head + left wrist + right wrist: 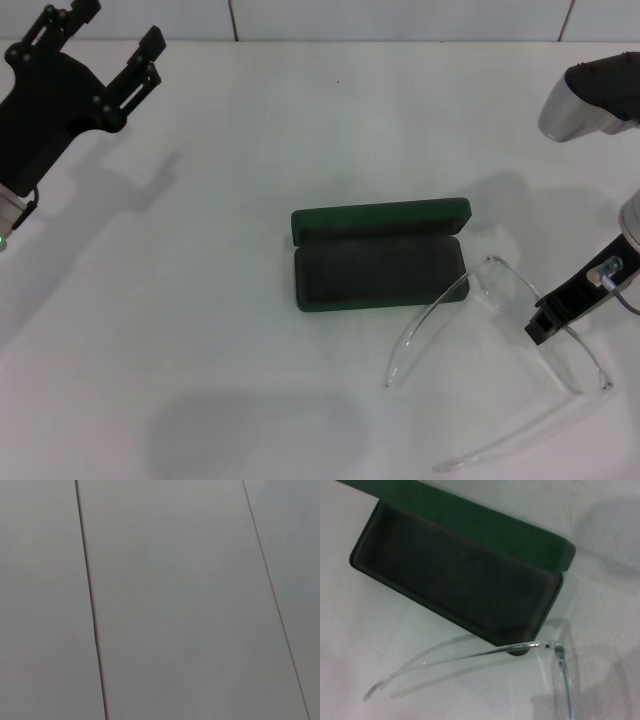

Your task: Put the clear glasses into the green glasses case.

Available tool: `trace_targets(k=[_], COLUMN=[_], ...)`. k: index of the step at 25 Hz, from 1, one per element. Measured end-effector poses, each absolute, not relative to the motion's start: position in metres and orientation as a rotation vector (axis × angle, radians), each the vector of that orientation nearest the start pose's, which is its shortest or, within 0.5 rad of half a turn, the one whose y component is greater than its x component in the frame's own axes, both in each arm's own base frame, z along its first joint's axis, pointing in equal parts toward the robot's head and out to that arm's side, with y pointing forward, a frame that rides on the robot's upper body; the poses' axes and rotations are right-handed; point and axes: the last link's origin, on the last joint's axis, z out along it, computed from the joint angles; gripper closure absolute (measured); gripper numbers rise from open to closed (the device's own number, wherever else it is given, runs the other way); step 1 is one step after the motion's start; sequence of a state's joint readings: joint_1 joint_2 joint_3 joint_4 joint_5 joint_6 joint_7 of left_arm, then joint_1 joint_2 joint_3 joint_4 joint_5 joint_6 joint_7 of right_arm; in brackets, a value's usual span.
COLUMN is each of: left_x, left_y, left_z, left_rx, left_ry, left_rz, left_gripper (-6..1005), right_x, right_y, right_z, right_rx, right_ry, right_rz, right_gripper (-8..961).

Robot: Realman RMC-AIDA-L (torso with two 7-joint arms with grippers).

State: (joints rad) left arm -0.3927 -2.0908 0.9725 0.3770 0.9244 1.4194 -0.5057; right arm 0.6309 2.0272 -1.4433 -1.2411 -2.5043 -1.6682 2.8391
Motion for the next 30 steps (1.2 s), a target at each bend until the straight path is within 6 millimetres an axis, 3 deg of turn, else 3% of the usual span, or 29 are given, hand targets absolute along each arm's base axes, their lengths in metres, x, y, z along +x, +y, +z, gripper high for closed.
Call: trace_targets(k=[12,20,26,30], left_x=[-0.274,-0.278,-0.273,-0.271], left_y=[0.329,0.319,0.316,0.315], left_z=[0.025,0.024,0.018,0.01], left_rx=[-1.891,-1.877,-1.825,-1.771], left_ry=[-0.121,-0.128,-0.188,-0.229], left_rz=[-0.997,-1.019,-1.117,-1.154], left_gripper=[266,267,269,271], right_x=[0.192,0.194,0.218,0.235], right_y=[0.339,0.333,0.323,0.314], right_z=[-0.003,0.018,0.061,0.089], right_rx=[-2.515,-2.651,-2.771,-2.815], right_ry=[1.298,1.165,1.023,0.911], right_rz=[-0.58,-0.424,-0.094,0.25], right_gripper=[837,837,838,838])
